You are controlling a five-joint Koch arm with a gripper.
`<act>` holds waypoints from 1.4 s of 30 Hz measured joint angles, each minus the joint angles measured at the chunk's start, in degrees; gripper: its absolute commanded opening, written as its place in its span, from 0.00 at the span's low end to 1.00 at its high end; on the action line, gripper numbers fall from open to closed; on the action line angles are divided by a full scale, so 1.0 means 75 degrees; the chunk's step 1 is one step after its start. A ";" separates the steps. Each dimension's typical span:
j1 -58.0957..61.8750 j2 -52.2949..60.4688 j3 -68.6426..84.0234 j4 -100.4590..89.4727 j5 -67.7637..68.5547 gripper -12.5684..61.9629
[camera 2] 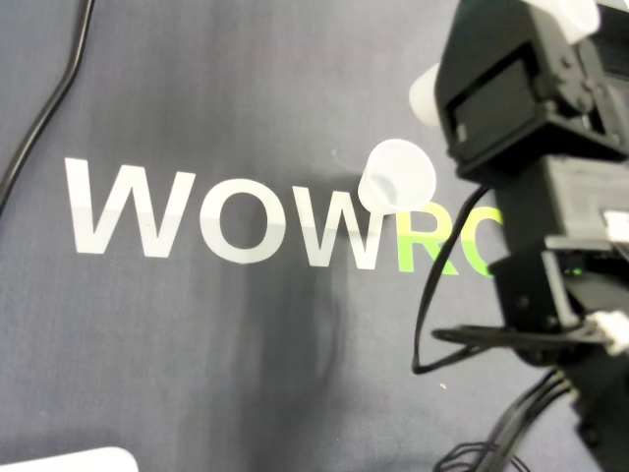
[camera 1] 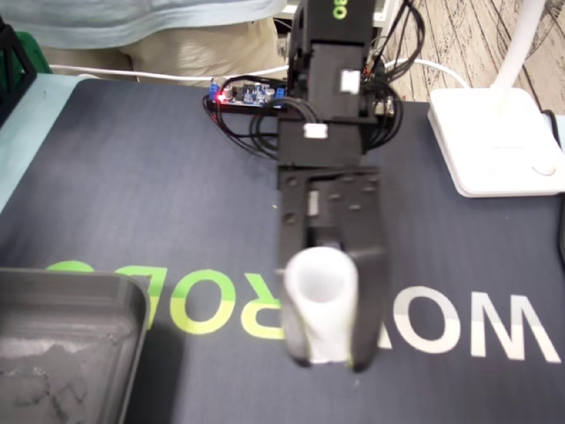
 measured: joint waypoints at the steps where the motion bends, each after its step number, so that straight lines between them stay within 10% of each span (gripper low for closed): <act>1: -0.0059 0.0000 0.0000 0.0000 -0.0281 0.22; 30: -0.0141 -0.1852 0.1066 -0.1242 -0.1254 0.23; 42: 0.0047 -0.1934 0.1172 -0.1676 -0.1242 0.56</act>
